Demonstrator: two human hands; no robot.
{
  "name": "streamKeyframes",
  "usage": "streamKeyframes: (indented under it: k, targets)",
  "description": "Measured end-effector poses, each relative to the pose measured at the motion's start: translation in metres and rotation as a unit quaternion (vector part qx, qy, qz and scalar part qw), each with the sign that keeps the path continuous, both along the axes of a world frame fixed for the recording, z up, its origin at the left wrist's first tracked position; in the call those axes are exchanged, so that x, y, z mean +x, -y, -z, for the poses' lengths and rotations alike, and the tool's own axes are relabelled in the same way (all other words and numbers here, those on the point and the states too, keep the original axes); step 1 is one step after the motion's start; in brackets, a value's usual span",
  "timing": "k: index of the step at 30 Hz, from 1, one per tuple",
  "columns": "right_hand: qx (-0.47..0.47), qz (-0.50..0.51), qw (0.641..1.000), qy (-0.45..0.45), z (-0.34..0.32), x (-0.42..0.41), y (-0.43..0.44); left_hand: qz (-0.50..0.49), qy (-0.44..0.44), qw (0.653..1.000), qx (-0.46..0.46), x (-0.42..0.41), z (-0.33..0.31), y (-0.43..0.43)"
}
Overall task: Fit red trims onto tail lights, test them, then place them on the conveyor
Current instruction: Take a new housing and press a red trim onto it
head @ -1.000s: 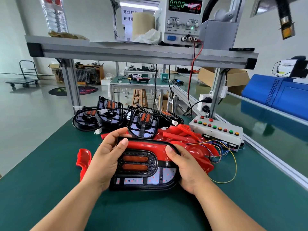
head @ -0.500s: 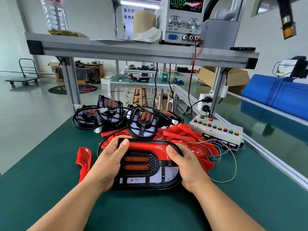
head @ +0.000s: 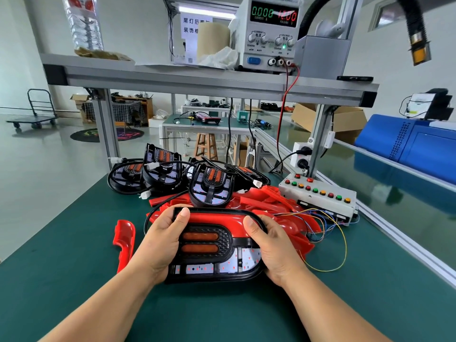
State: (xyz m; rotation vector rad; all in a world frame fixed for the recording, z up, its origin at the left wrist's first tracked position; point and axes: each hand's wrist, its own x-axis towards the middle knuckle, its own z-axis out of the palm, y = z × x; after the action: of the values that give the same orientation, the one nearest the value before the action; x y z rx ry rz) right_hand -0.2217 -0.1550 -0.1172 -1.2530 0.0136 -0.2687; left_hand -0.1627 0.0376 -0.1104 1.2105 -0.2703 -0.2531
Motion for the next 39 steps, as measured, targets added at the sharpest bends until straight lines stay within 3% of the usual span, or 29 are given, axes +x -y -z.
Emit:
streamKeyframes:
  k: [8,15,25,28,31,33,34,36,37,39]
  targets:
    - [0.033,-0.051,0.998,-0.034,0.003,0.006,0.003,0.005,-0.008,1.0,-0.013,0.009,0.005,-0.002]
    - [0.075,-0.029,0.995,-0.055,0.007,0.008,0.007,0.042,-0.035,0.996,-0.064,0.013,0.009,-0.006]
    - [0.081,-0.02,0.995,-0.064,0.007,0.008,0.007,0.016,-0.005,1.0,-0.008,0.012,0.006,-0.003]
    - [0.077,-0.018,0.995,-0.059,0.007,0.007,0.006,0.01,0.044,0.995,0.087,0.015,0.001,-0.011]
    - [0.056,-0.012,0.997,-0.054,0.007,0.008,0.006,-0.115,0.165,0.94,0.274,0.025,-0.01,-0.031]
    - [0.045,-0.013,0.998,-0.051,0.008,0.008,0.006,-0.258,0.197,0.865,0.382,0.035,-0.013,-0.051]
    - [0.041,-0.014,0.998,-0.05,0.008,0.007,0.006,-0.293,0.178,0.823,0.454,0.039,-0.013,-0.062]
    - [0.042,-0.013,0.998,-0.05,0.009,0.007,0.006,-0.254,0.081,0.76,0.593,0.041,-0.012,-0.075]
    - [0.045,-0.012,0.998,-0.051,0.009,0.008,0.006,-0.217,0.032,0.738,0.638,0.04,-0.011,-0.078]
    - [0.049,-0.013,0.997,-0.05,0.009,0.008,0.006,-0.173,-0.016,0.733,0.657,0.038,-0.009,-0.079]
